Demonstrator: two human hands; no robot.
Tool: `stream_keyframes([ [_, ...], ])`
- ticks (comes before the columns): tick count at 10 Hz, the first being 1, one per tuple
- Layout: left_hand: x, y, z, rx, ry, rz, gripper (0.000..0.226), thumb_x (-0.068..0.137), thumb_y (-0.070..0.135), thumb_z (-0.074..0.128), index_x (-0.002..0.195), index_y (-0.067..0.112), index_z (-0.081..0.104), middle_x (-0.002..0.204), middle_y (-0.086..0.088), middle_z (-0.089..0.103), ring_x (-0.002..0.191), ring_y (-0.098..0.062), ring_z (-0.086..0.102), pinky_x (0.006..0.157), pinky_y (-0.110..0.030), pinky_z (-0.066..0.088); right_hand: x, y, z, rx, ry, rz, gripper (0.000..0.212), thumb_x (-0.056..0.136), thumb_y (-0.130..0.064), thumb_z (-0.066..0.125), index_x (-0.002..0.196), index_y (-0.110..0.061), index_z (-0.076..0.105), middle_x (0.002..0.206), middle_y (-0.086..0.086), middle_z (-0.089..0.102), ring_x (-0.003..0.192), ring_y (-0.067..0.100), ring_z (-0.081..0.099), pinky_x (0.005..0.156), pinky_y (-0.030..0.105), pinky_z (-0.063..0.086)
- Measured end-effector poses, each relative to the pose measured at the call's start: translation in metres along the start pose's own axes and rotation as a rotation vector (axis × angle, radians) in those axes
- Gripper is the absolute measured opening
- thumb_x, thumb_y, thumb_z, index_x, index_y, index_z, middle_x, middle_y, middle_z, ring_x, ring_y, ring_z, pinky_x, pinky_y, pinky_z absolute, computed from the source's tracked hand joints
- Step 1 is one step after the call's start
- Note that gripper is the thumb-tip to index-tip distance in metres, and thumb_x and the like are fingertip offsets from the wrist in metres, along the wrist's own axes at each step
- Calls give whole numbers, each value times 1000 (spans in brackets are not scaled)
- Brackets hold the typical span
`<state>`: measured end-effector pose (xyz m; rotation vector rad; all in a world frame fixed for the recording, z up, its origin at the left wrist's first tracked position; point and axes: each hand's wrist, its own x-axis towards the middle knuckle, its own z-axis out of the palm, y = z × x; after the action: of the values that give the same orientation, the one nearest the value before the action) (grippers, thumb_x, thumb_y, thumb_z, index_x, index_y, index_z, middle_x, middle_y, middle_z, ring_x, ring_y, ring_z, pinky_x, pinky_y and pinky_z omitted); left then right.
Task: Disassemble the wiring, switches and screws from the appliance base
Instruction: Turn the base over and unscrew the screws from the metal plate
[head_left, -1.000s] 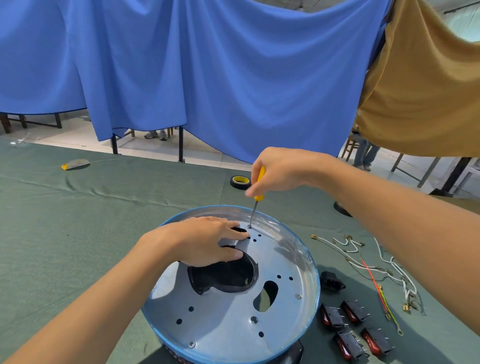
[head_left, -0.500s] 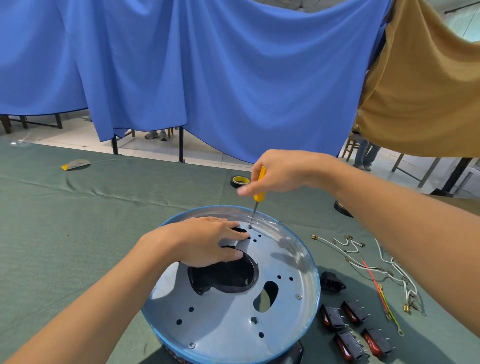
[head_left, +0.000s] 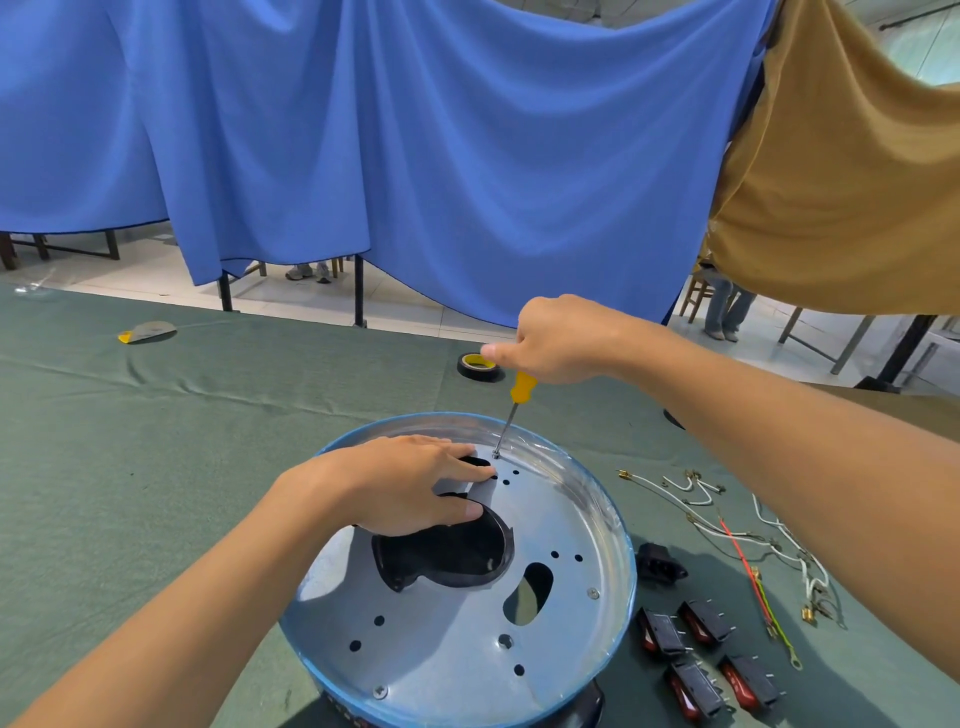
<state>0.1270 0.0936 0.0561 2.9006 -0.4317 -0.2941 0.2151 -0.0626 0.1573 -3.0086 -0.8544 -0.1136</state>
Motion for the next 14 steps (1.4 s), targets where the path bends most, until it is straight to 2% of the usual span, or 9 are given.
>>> stream_keyframes([
  [2, 0, 2, -1, 6, 0, -8, 54, 96, 57, 41, 147, 49, 27, 159, 22, 11, 148, -6, 7, 120, -38, 12, 2, -3, -2, 103, -66, 1, 35, 83, -34, 67, 98, -3, 66, 98, 19, 68, 71, 22, 48, 59, 30, 38],
  [3, -1, 2, -1, 4, -2, -7, 53, 96, 57, 41, 147, 49, 27, 159, 23, 11, 148, -6, 7, 120, -39, 12, 2, -4, 0, 64, 12, 20, 52, 92, -55, 52, 64, -11, 46, 61, 7, 47, 59, 23, 42, 52, 30, 30],
  [5, -1, 2, -1, 2, -2, -4, 53, 96, 56, 42, 147, 48, 28, 159, 22, 11, 148, -7, 8, 120, -39, 13, 1, -4, -5, 153, -81, 28, 28, 84, -24, 60, 103, -5, 68, 78, 6, 58, 67, 21, 52, 50, 26, 48],
  [7, 0, 0, 0, 2, 2, 3, 53, 96, 57, 41, 147, 48, 28, 160, 22, 11, 148, -6, 7, 120, -38, 12, 0, -4, -1, 99, 12, 14, 55, 92, -56, 54, 61, -12, 45, 59, 3, 39, 57, 21, 37, 50, 30, 26],
  [9, 1, 0, 0, -1, 4, 2, 53, 96, 57, 42, 147, 48, 28, 160, 22, 11, 148, -6, 8, 120, -39, 13, 1, -4, -3, 158, -54, 2, 36, 83, -32, 63, 103, -3, 68, 79, 12, 59, 68, 21, 50, 54, 26, 37],
  [10, 1, -1, 0, 4, 6, 7, 53, 96, 57, 42, 147, 48, 28, 160, 22, 11, 148, -6, 8, 120, -40, 13, 2, -2, 1, 113, -10, 5, 52, 86, -58, 59, 76, -6, 61, 67, 5, 53, 63, 22, 50, 52, 28, 35],
  [11, 1, -1, 1, 6, 6, 8, 53, 96, 57, 41, 147, 48, 28, 159, 22, 11, 148, -6, 8, 120, -39, 13, 1, -2, 2, 152, 36, 3, 47, 90, -45, 59, 65, -5, 54, 58, 4, 43, 56, 20, 39, 50, 28, 29],
  [12, 1, -1, 0, 5, 6, 6, 53, 96, 57, 41, 147, 49, 28, 159, 22, 12, 148, -6, 8, 120, -39, 13, 1, -3, 0, 153, -18, 9, 35, 83, -32, 62, 101, -2, 68, 78, 11, 62, 66, 21, 50, 53, 26, 39],
  [14, 1, -1, 0, 0, 10, 5, 53, 96, 57, 42, 147, 49, 28, 159, 22, 12, 148, -6, 9, 120, -39, 13, 2, -2, 0, 83, 14, 39, 43, 89, -48, 57, 73, -9, 58, 65, 6, 55, 65, 26, 52, 55, 29, 37],
])
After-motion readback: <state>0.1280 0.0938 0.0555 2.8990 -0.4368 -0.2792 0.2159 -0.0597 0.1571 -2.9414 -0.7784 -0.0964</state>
